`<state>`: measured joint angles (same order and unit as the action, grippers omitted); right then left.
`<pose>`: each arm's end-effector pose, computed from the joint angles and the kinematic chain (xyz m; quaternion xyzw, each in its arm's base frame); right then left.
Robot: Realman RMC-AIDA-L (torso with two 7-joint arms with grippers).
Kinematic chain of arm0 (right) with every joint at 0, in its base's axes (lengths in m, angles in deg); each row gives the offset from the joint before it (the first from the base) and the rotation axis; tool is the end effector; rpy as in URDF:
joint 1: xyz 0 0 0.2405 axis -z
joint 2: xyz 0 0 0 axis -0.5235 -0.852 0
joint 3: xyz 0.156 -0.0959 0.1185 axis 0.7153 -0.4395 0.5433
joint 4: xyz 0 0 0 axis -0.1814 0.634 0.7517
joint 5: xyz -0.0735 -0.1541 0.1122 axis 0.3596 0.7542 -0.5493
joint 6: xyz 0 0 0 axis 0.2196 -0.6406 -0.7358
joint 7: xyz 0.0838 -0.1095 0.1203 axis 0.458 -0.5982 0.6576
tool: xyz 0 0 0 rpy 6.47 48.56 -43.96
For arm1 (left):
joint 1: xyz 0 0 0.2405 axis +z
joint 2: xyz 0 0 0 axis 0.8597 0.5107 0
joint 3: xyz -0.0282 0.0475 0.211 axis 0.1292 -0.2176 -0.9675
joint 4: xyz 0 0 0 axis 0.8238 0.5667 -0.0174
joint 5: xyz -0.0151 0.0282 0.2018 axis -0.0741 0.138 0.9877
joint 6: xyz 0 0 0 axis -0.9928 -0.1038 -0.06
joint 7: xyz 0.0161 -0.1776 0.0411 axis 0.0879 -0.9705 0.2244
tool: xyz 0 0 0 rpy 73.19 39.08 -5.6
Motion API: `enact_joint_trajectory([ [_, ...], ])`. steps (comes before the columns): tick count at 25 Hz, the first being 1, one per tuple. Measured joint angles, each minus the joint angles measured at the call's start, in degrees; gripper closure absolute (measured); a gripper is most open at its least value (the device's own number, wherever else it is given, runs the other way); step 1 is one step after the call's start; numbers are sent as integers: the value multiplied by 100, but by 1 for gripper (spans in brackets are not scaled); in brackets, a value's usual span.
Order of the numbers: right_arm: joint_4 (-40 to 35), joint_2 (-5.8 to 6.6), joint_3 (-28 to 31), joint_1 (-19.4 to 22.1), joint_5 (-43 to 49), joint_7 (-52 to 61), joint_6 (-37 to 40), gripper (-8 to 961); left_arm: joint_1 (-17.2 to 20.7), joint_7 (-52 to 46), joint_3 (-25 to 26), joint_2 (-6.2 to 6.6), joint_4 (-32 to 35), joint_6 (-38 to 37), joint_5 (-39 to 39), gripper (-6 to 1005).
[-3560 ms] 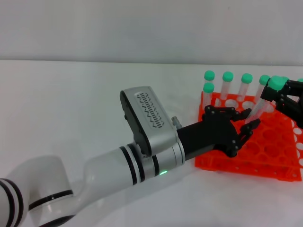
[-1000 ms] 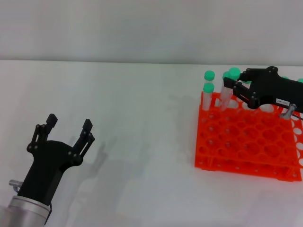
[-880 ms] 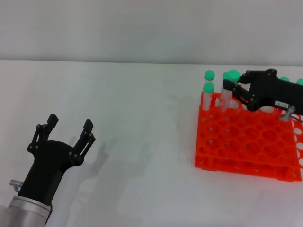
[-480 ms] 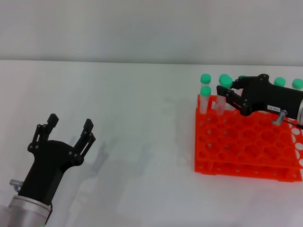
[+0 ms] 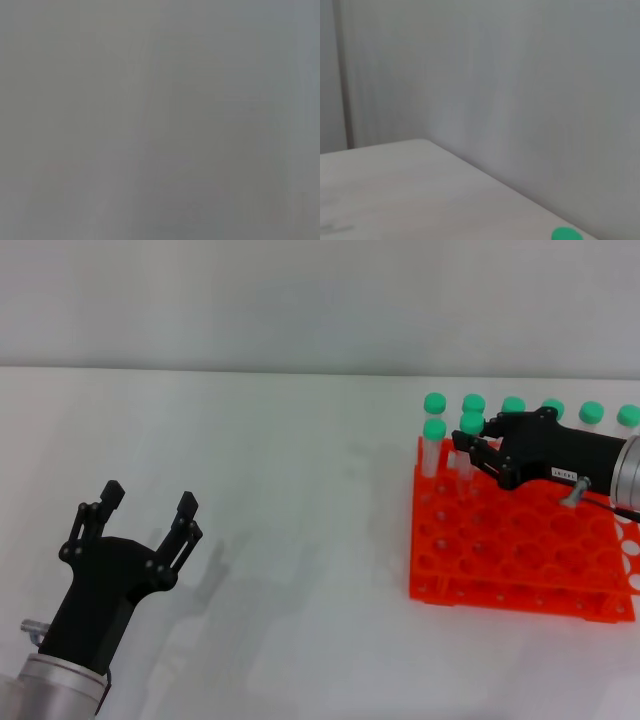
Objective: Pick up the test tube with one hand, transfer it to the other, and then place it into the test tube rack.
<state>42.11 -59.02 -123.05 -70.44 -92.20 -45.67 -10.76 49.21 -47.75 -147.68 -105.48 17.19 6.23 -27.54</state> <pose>0.1849 0.4081 -0.0281 -0.9190 0.1339 0.2303 0.2907 -0.2568 0.2685 -0.0390 -0.7001 -0.2253 -0.3702 0.5675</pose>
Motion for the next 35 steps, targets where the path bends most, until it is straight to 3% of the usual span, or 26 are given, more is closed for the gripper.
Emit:
enact_joint_trajectory([
  [8, 18, 3, -72, 64, -150, 4, 60, 701, -21, -3, 0, 0, 0, -1, 0, 136],
  [16, -54, 14, -68, 258, -255, -2, -53, 483, -31, -56, 0, 4, 0, 0, 0, 136],
  [21, -125, 31, -44, 393, -289, -29, -198, 246, -29, -59, 1, 6, 0, 0, 3, 137],
  [29, -467, 45, -24, 778, -295, -33, -545, 215, -37, -61, 1, 9, 0, 2, 10, 137],
  [35, -785, 74, 26, 1465, -822, -271, -814, 215, -46, -61, 1, 10, -2, 2, 10, 137],
])
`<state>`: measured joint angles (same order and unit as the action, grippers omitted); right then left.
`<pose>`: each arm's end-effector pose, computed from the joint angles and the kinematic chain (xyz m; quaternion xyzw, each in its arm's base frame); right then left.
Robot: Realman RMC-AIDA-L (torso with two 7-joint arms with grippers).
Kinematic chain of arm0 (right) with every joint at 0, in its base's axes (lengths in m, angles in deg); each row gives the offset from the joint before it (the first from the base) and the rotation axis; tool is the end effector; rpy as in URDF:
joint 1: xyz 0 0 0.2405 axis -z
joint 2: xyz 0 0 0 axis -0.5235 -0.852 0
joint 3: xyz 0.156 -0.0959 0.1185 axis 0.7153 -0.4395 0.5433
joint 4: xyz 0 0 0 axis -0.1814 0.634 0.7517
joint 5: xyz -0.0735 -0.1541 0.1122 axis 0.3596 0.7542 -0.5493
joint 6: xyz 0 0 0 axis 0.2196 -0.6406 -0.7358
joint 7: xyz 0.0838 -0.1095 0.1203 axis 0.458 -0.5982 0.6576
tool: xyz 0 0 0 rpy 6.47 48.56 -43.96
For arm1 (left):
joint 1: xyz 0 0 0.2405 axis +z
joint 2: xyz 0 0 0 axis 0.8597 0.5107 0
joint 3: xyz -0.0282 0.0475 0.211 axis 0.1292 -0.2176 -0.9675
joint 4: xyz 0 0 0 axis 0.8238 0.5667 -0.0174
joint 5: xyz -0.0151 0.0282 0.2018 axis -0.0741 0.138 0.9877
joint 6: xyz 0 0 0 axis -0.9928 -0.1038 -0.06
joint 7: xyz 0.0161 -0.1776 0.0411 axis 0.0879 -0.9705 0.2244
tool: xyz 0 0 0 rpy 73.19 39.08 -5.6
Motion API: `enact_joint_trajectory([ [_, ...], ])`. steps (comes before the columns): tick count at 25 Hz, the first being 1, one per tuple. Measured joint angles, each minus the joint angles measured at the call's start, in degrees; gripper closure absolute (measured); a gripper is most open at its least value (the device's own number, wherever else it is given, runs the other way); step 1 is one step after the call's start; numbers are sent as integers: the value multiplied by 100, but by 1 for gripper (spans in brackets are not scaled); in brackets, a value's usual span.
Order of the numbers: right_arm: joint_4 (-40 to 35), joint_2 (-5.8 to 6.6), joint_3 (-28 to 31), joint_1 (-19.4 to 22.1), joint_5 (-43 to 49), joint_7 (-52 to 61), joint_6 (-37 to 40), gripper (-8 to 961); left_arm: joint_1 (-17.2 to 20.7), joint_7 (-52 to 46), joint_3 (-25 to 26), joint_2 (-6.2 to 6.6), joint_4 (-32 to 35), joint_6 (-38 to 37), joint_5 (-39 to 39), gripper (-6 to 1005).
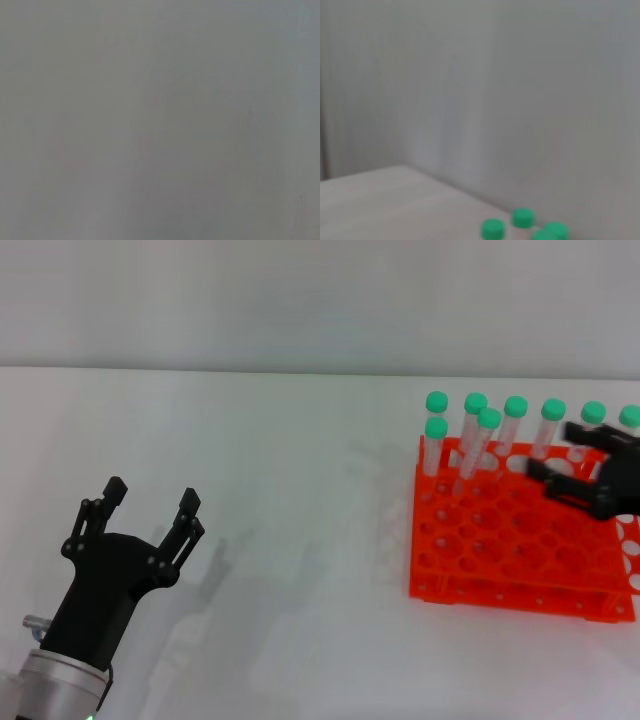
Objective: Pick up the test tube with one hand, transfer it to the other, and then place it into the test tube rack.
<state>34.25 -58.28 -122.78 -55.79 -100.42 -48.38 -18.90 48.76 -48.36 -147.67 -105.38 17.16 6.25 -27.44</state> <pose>0.2296 0.3684 0.0151 -0.8843 0.1541 0.2832 0.3376 -0.2552 0.2705 -0.0386 -0.7006 -0.2254 -0.3746 0.5639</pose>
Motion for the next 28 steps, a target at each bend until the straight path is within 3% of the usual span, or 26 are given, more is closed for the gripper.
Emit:
enact_joint_trajectory([
  [5, 475, -12, 506, 609, -1317, -1445, -325, 215, -17, 0, 6, 5, -53, -2, 0, 138],
  [12, 2488, -9, 1812, 743, -3558, -3800, -627, 215, -307, 0, -24, 8, -343, -142, 1, 138],
  [17, 3004, -6, 2629, 765, -3738, -4057, -556, 215, -490, -33, -48, 15, -545, -109, -2, 138],
  [28, 3311, -30, 2757, 803, -3751, -4126, -398, 215, -658, -704, 0, 25, -812, -81, -535, 139],
])
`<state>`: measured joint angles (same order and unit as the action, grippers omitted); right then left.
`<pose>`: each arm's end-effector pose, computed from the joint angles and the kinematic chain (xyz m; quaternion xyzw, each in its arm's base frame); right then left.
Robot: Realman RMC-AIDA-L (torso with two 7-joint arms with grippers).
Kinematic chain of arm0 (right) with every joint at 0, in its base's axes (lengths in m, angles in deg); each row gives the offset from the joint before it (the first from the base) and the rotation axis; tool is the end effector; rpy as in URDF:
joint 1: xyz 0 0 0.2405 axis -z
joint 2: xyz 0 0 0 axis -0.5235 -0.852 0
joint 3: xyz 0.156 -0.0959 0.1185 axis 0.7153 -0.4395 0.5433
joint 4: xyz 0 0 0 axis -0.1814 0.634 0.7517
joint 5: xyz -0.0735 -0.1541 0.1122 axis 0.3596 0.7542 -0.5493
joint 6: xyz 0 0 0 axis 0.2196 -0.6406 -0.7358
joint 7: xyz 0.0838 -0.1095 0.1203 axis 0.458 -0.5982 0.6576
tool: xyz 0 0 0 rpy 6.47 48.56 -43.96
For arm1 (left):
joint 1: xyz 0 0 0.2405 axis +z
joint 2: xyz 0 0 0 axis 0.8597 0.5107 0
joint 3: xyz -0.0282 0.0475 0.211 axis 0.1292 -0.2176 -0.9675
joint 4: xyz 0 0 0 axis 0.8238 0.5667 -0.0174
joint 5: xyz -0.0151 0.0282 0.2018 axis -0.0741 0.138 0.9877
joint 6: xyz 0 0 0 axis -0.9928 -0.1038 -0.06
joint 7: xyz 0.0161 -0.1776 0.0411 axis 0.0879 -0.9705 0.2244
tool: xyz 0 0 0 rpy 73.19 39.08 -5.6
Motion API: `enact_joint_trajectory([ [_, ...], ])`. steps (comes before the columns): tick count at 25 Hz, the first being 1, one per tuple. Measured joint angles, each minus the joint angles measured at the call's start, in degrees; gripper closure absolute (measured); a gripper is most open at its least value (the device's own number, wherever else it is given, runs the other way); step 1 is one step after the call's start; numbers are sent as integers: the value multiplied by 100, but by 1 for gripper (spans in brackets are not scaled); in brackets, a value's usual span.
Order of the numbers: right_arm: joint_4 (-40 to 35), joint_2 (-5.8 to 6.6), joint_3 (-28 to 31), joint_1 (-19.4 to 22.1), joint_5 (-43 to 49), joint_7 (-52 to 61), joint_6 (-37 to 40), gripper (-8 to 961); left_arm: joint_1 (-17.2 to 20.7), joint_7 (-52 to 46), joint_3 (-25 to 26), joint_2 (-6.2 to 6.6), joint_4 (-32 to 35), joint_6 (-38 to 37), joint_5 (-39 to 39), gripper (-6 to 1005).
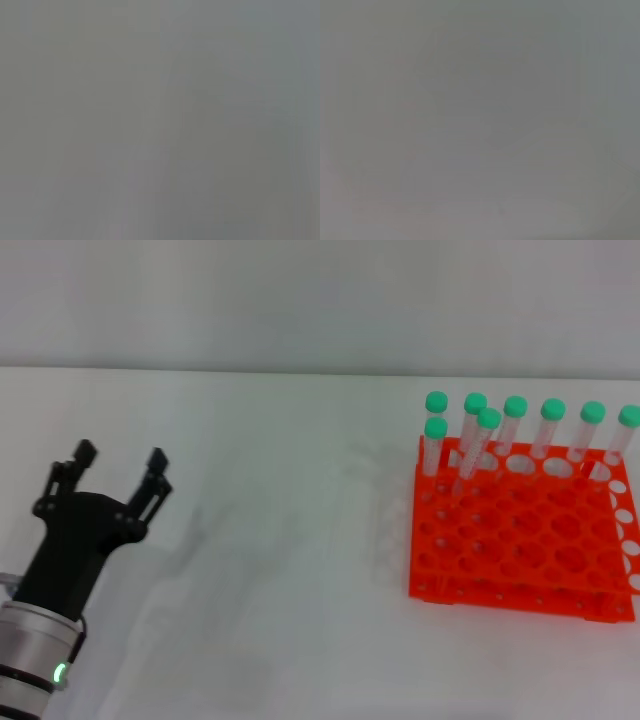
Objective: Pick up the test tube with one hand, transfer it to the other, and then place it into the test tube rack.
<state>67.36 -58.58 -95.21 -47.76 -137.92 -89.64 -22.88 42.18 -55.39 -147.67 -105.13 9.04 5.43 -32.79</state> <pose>0.3895 0.2871 0.0874 -0.5756 0.3041 0.2650 0.7113 -0.2677 0.2994 -0.0142 -0.6868 -0.2270 -0.3819 0.5752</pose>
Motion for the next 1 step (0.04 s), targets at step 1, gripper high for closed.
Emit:
enact_joint_trajectory([
  [1, 14, 0, 1, -1, 2, -1, -4, 215, 0, -10, 0, 0, -1, 0, -110, 139],
])
